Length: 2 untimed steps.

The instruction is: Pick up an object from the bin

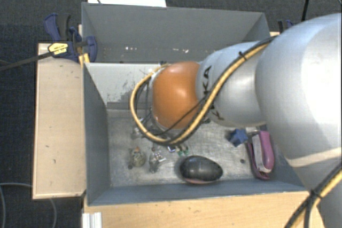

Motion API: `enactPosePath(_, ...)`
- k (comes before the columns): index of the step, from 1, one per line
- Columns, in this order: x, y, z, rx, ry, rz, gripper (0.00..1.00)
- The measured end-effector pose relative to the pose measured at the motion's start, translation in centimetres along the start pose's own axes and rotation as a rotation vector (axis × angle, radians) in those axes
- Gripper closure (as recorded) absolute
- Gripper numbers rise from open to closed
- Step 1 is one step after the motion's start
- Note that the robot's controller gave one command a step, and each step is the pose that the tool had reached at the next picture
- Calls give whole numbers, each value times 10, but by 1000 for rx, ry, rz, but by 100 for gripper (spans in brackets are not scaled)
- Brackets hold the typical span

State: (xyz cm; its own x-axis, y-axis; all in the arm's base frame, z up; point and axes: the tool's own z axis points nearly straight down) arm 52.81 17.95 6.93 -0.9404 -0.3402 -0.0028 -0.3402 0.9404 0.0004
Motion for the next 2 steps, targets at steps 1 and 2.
enactPosePath(1, 24, 37, -1, -1, 4, -81, 0)
enactPosePath(2, 16, -63, -41, 4, -3, -274, 0)
